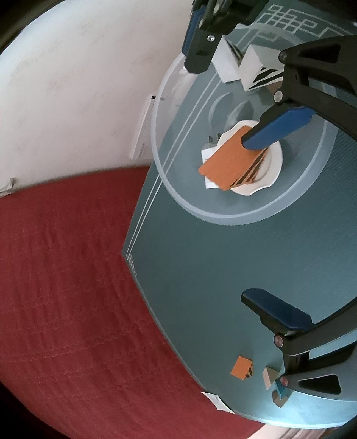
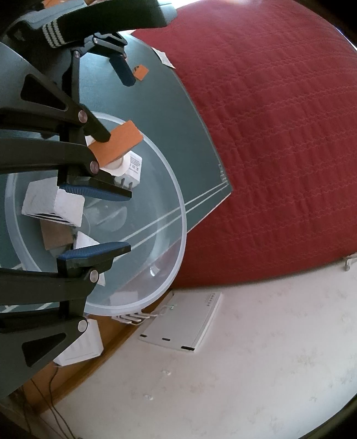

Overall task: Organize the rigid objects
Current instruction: 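Open the right tool and withdraw both tools from the bin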

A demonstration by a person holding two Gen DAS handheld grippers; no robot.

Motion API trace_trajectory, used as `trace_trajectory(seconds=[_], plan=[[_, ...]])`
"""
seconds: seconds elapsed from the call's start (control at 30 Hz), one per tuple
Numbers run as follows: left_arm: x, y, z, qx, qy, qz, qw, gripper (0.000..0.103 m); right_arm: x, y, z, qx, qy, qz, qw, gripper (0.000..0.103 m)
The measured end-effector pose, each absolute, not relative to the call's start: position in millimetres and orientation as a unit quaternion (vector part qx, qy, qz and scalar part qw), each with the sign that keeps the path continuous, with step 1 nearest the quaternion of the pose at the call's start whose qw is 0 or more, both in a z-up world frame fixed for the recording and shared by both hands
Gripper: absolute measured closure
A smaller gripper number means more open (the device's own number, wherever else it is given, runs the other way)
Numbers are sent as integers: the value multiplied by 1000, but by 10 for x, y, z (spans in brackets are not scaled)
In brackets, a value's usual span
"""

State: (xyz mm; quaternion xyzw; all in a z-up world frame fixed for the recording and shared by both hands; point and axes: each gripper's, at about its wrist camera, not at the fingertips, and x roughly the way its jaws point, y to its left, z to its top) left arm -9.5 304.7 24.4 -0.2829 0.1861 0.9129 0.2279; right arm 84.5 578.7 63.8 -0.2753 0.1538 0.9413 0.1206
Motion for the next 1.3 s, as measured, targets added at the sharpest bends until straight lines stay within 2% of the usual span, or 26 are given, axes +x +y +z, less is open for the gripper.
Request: trace_trajectory(seconds=[0.67, 0.83, 1.2, 1.3], plan=[[7, 2685, 364, -303, 131, 919, 216, 0, 887, 5614, 591, -275, 117, 947, 122, 71], [3, 2539, 373, -309, 118, 922, 202, 0, 915, 5481, 593, -263, 94, 952, 121, 60], [-11, 2234, 339, -327, 93, 926, 163, 0, 960, 5179, 602, -247, 44, 961, 113, 59], [-12, 2089, 340, -330, 88, 928, 149, 0, 973, 5076, 608, -241, 29, 964, 107, 55]])
